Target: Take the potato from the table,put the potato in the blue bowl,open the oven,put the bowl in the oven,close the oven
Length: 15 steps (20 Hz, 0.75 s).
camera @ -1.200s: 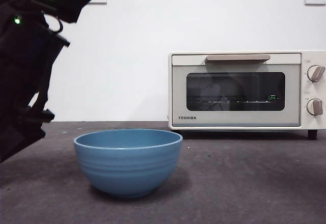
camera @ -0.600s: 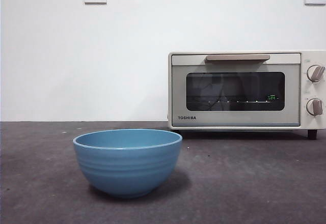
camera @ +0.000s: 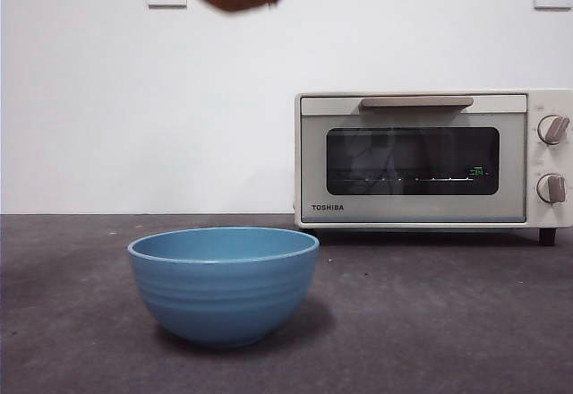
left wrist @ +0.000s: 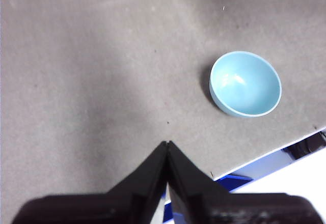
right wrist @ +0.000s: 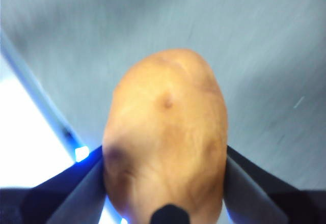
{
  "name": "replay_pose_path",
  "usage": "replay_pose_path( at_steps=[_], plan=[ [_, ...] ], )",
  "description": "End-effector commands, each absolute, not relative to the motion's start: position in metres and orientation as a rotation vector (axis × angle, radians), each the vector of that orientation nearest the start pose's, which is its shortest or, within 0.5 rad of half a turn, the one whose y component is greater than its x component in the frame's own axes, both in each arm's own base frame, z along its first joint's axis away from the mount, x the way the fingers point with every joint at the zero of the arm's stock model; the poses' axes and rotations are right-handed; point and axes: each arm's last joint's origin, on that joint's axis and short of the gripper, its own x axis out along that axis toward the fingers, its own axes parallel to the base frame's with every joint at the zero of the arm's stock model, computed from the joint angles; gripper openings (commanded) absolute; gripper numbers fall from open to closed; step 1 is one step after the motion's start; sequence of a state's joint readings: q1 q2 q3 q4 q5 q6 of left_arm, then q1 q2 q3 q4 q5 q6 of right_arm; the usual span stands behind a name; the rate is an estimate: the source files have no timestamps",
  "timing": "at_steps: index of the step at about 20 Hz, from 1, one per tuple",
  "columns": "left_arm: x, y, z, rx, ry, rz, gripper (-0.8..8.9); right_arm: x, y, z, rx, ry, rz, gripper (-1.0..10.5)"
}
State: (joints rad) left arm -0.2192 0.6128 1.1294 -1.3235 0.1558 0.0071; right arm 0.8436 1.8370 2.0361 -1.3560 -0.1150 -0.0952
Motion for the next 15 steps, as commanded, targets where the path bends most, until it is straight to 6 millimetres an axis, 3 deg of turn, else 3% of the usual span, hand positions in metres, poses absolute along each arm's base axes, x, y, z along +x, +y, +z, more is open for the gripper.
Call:
replay_pose_path(
  at_steps=[1, 4, 8, 15],
  plan=[
    [0.06, -0.018, 0.356, 0.031, 0.844, -0.356, -0.05, 0.233, 0.268, 0.338, -0.578, 1.236, 0.895, 0.0],
    [0.068, -0.02, 0.354, 0.032, 0.877, -0.355, -0.05, 0.234, 0.269, 0.289, -0.676, 1.287, 0.961, 0.0],
    [0.079, -0.022, 0.352, 0.034, 0.923, -0.352, -0.05, 0.239, 0.279, 0.25, -0.555, 1.216, 1.04, 0.0],
    [0.09, -0.025, 0.349, 0.042, 0.968, -0.353, -0.05, 0.239, 0.284, 0.238, -0.469, 1.202, 1.036, 0.1]
  ],
)
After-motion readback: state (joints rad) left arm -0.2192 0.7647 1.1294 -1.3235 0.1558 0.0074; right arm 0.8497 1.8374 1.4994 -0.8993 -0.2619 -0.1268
